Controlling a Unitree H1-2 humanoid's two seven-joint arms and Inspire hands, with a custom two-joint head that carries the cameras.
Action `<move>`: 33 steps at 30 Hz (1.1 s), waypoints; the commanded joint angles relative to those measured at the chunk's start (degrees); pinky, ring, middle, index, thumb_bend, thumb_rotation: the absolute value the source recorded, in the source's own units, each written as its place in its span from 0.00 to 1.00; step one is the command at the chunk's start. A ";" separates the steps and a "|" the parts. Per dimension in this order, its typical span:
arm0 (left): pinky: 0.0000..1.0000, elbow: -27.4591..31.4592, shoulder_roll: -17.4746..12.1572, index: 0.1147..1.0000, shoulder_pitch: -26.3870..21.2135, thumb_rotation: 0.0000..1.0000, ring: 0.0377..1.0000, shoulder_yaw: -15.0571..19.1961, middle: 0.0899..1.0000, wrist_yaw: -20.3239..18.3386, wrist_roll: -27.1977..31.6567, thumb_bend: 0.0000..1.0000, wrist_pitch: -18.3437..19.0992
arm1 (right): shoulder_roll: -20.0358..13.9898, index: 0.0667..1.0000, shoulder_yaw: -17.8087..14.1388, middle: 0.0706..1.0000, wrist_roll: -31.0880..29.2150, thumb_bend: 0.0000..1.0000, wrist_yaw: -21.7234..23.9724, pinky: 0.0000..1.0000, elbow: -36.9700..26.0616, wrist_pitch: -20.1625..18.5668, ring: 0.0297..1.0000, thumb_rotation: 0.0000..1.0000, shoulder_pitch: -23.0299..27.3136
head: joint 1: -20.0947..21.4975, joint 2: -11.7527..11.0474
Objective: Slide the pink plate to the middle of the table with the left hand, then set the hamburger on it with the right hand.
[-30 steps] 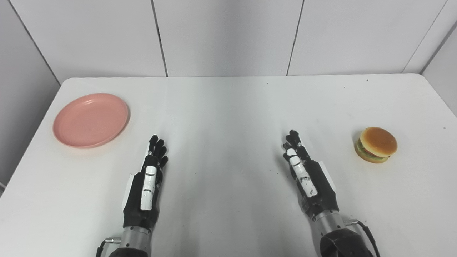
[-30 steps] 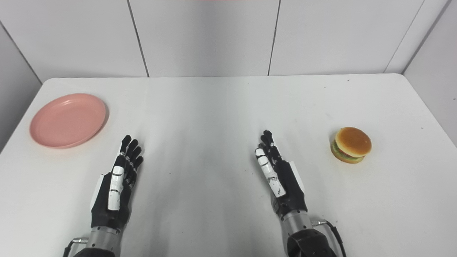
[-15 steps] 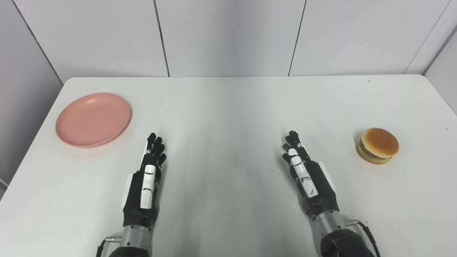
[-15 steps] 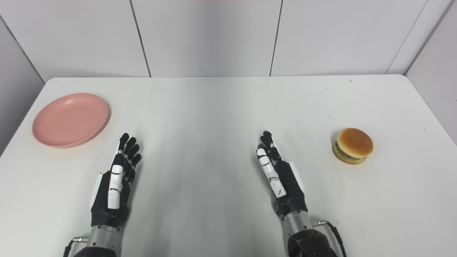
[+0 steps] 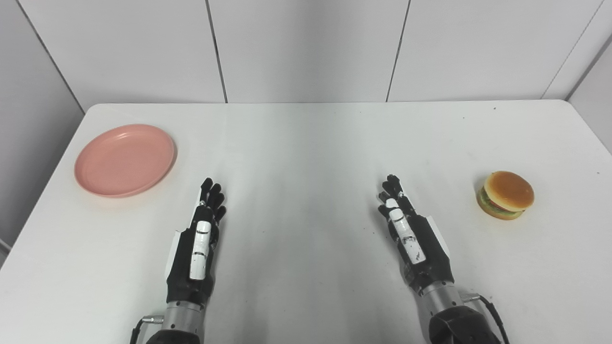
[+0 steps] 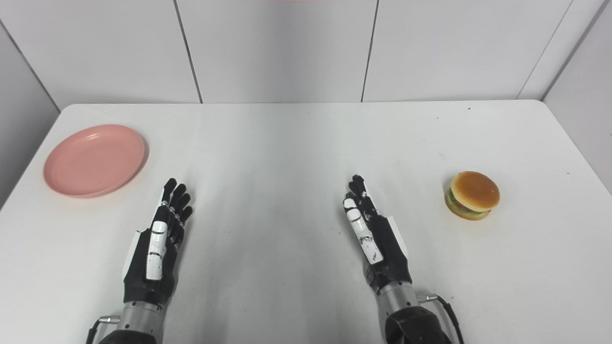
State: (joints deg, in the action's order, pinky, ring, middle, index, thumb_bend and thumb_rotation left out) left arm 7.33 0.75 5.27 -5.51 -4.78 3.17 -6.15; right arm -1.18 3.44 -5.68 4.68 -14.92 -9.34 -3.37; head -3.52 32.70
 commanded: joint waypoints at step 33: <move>0.90 -2.32 -6.63 0.87 -18.75 1.00 0.87 20.12 0.86 12.49 -0.18 0.78 -0.86 | -2.62 1.00 -3.46 1.00 -6.11 0.51 4.41 1.00 6.68 10.25 1.00 0.89 0.97 | -21.01 -11.03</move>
State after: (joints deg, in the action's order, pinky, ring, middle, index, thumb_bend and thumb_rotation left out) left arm 4.83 -3.94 -11.31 13.45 6.11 3.30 -5.61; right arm -3.40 0.48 -10.90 8.20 -8.90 -0.87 -2.54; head -24.61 21.62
